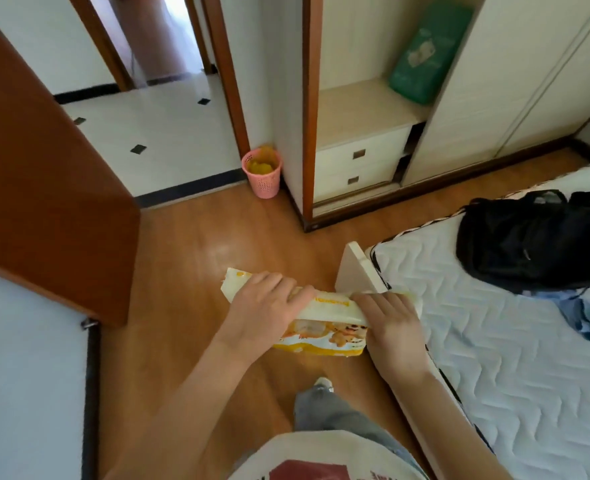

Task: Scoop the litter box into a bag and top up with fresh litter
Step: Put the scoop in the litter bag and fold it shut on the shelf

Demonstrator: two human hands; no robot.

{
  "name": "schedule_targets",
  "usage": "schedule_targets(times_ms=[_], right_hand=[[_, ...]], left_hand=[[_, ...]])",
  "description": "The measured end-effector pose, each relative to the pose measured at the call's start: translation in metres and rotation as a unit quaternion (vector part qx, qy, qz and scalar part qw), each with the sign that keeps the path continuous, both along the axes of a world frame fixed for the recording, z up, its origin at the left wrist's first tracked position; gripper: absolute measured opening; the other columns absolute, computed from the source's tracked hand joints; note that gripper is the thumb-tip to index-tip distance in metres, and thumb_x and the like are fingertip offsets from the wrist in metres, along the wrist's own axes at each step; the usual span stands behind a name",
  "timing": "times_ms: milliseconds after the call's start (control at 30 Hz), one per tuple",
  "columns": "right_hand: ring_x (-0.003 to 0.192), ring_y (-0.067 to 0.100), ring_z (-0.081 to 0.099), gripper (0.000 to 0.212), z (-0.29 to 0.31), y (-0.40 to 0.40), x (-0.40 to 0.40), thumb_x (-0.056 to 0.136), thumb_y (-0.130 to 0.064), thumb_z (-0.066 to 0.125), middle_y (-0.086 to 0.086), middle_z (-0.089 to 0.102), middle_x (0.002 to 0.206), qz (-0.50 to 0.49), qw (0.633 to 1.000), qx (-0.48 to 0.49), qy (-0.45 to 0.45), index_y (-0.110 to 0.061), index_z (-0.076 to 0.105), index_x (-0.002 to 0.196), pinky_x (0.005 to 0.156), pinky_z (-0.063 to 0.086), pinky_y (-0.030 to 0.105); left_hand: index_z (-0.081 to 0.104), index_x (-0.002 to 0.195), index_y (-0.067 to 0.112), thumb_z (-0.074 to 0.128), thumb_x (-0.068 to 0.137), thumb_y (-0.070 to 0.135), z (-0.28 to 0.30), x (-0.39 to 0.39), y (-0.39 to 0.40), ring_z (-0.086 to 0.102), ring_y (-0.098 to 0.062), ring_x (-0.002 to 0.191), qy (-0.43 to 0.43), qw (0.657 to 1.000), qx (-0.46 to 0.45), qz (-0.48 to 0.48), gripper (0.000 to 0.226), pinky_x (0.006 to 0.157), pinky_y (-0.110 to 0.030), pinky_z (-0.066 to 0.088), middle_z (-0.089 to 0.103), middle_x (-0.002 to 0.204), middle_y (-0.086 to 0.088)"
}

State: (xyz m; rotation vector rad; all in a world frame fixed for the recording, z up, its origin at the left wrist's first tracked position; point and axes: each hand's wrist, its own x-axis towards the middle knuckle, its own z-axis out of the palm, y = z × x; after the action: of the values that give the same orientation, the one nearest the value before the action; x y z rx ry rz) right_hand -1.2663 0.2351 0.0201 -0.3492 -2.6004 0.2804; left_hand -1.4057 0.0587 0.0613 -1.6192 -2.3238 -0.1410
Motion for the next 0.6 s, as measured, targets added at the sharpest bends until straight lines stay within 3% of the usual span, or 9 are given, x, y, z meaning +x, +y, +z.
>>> schedule_targets(times_ms=[233,400,533,600], right_hand=[[0.073,0.028,0.060,0.040,0.009,0.059,-0.115,0.059,-0.003,0.085,0.005,0.068,0.083,0.052,0.998,0.030,0.021,-0.010,0.069,0.094,0.071,0.040,0.034],[0.073,0.027,0.061,0.021,0.002,0.095,-0.193,0.076,-0.011,0.066,0.005,0.068,0.083,0.049,0.998,0.043,0.024,-0.009,0.070,0.097,0.073,0.040,0.034],[0.071,0.026,0.062,0.021,-0.006,0.119,-0.250,0.080,-0.008,0.057,0.003,0.069,0.081,0.025,0.998,0.046,0.030,-0.011,0.071,0.095,0.073,0.044,0.034],[0.072,0.026,0.063,0.022,-0.009,0.131,-0.280,0.080,-0.006,0.056,0.002,0.069,0.082,0.006,0.999,0.044,0.021,-0.012,0.071,0.095,0.072,0.046,0.035]], left_hand=[[0.066,0.100,0.017,0.062,0.075,0.008,0.008,-0.103,0.050,0.056,-0.021,0.067,0.046,0.998,0.045,0.020,0.027,0.064,-0.030,0.043,0.060,0.072,-0.002],[0.068,0.101,0.016,0.076,0.065,0.012,0.003,-0.186,0.088,0.060,-0.024,0.069,0.008,1.000,0.006,0.012,0.036,0.063,-0.032,0.048,0.063,0.075,-0.005],[0.069,0.098,0.014,0.087,0.053,0.020,-0.005,-0.250,0.118,0.063,-0.024,0.069,-0.012,1.000,-0.010,-0.007,0.049,0.064,-0.031,0.052,0.065,0.076,-0.006],[0.068,0.100,0.014,0.086,0.056,0.020,-0.011,-0.285,0.134,0.063,-0.024,0.070,-0.022,0.999,-0.009,-0.025,0.048,0.064,-0.032,0.052,0.066,0.078,-0.006]])
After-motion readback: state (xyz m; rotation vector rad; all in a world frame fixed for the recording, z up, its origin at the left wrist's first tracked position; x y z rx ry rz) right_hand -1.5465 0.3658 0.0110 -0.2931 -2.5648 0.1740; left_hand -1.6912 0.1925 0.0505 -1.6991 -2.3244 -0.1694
